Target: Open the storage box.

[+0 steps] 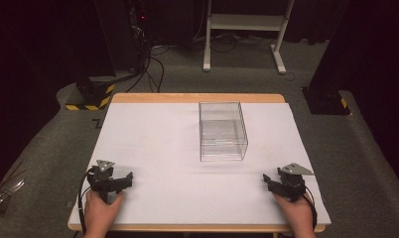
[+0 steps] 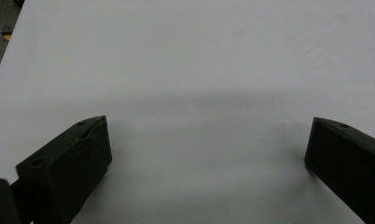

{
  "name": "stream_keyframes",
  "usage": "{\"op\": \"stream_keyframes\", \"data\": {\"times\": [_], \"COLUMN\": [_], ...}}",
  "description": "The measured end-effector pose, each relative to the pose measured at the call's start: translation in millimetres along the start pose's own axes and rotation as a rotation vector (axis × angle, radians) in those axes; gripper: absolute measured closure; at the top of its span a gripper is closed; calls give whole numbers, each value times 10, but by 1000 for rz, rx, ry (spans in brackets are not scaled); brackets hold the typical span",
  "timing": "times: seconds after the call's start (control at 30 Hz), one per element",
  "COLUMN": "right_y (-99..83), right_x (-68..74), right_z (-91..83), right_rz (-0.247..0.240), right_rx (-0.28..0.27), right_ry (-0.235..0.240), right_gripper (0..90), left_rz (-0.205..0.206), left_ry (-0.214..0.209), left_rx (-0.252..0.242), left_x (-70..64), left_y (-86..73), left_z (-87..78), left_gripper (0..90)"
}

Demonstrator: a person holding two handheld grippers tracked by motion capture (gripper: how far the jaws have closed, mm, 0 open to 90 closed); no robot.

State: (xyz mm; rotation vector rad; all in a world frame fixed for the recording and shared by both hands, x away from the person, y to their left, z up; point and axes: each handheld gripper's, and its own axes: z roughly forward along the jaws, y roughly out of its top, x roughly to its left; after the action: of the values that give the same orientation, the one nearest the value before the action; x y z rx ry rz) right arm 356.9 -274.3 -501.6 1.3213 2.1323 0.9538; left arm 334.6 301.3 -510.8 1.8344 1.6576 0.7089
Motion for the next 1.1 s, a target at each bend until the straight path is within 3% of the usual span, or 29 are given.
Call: {"op": "stream_keyframes", "data": {"times": [0.47, 0.7, 0.97, 1.1], "right_y": [-6, -23, -40, -21], "right_x": [-5, -16, 18, 46], "right_z": [-16, -54, -111, -159], "right_rz": [0, 14, -34, -31], "right_rx": [-13, -53, -111, -148], "right_ry": [14, 14, 24, 33], "right_gripper": [387, 416, 457, 473], "left_rz": [-1, 0, -3, -3], "left_ry": [-3, -2, -4, -4], "left_rx": [3, 2, 3, 4], "left_x": [3, 3, 3, 3], "left_y": [2, 2, 3, 3], "left_z": [0, 0, 1, 1], "left_gripper": [5, 5, 5, 5]}}
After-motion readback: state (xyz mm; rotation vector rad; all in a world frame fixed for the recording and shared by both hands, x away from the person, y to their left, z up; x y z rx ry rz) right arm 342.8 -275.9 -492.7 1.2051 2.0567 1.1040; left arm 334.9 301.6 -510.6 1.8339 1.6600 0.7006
